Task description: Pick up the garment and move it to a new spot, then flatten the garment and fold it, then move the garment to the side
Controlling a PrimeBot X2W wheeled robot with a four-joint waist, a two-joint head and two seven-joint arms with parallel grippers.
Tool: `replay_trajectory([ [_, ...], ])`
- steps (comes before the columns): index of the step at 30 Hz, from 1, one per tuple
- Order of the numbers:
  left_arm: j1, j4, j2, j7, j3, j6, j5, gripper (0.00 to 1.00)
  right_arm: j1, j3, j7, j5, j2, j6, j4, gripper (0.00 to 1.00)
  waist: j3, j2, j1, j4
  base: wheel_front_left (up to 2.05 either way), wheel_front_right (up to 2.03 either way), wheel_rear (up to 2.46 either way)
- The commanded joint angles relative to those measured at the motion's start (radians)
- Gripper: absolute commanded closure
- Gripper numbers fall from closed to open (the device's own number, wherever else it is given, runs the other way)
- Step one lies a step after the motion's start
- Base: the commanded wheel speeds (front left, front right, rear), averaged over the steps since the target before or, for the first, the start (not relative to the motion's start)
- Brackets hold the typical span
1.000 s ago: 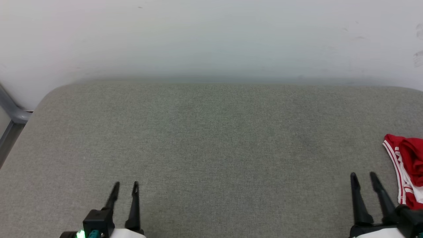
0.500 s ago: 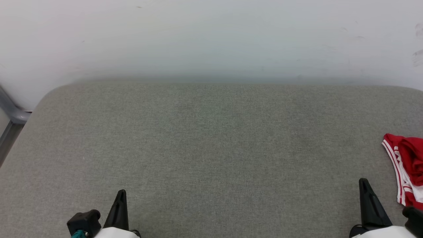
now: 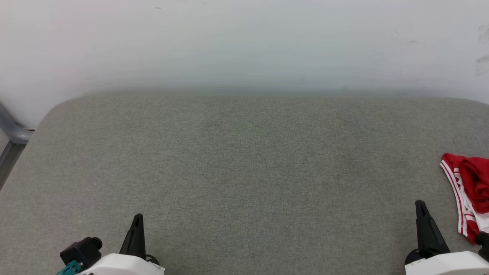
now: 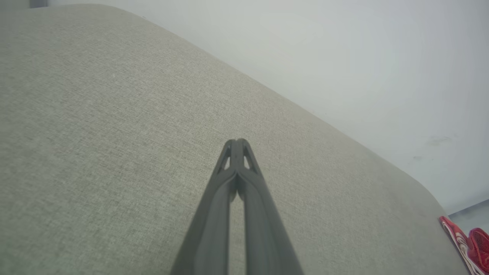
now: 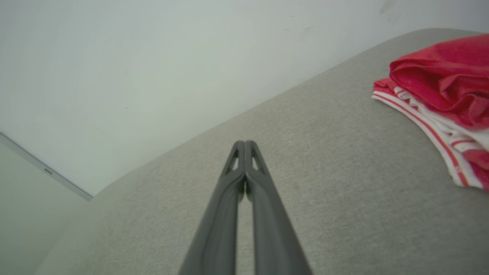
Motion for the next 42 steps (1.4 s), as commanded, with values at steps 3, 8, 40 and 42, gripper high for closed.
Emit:
replay_trajectory([
  [3, -0.034, -0.009, 0.001, 0.016, 0.009, -0.009, -0.075, 1.00, -0.039, 0.000, 0.015, 0.073, 0.000, 0.000, -0.005, 1.00, 0.000, 0.0000, -0.0001, -0.001, 0.00, 0.00, 0.00],
  [8, -0.045, -0.006, 0.001, 0.034, 0.015, -0.015, -0.151, 1.00, -0.053, 0.000, 0.034, 0.148, 0.000, 0.000, 0.005, 1.00, 0.001, 0.0000, -0.0001, -0.003, 0.00, 0.00, 0.00],
  [40, -0.097, 0.013, 0.000, 0.131, 0.048, -0.047, -0.546, 1.00, -0.113, -0.001, 0.131, 0.538, 0.002, 0.000, 0.053, 1.00, 0.005, 0.0000, -0.0001, -0.016, 0.00, 0.00, 0.00],
  [42, -0.099, 0.014, 0.000, 0.136, 0.050, -0.049, -0.568, 1.00, -0.116, -0.001, 0.137, 0.559, 0.002, 0.000, 0.056, 1.00, 0.005, 0.0000, -0.0001, -0.016, 0.00, 0.00, 0.00],
])
